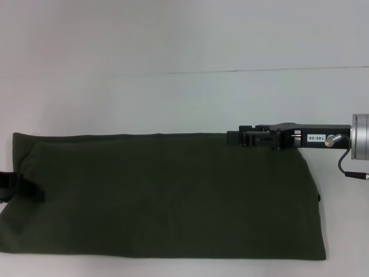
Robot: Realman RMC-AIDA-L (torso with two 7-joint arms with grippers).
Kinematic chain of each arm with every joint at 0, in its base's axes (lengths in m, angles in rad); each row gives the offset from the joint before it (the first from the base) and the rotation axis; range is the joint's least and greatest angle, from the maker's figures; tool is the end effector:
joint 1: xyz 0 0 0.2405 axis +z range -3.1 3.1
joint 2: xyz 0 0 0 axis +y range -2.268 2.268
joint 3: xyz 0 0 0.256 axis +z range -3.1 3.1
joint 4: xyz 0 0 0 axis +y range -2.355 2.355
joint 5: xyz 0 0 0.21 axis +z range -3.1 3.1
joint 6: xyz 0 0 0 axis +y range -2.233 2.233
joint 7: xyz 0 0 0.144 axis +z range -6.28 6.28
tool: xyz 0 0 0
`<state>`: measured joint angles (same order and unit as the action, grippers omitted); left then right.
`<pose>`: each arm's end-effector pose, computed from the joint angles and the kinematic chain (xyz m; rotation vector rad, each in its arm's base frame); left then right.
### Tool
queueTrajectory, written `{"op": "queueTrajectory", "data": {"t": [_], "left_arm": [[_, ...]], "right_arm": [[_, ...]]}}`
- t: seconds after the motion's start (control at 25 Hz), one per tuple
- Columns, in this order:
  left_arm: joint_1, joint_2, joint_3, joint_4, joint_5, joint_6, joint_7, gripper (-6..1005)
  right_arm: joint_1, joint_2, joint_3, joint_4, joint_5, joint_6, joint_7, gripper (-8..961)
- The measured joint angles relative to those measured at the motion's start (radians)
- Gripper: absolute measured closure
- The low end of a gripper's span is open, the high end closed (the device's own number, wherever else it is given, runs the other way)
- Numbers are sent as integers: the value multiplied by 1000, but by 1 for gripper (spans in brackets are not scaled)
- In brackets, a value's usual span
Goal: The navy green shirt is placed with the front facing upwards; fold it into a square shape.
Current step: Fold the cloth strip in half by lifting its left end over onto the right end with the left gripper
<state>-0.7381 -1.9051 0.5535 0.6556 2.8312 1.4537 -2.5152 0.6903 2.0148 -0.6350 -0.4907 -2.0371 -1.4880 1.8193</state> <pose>-0.3275 0.3697 0.0730 -2.0509 -1.8257 0.1994 0.2395 0.3683 -0.0006 -2.6277 1.2344 0.7764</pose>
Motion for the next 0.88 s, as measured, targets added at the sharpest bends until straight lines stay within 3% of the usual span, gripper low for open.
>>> {"op": "queueTrajectory", "data": {"t": [0.52,0.72,0.88], "left_arm": [[-6,-1,10,1,6,-3,1,774],[-7,-2,13,1,9,-4,2,925],[-7,-3,14,1,9,-4,2,925]], "right_arm": [[2,-4,0,0,0,-4,1,193],[4,-5,0,0,0,-5,2,193],[5,-6,0,0,0,-5,2,193]]}}
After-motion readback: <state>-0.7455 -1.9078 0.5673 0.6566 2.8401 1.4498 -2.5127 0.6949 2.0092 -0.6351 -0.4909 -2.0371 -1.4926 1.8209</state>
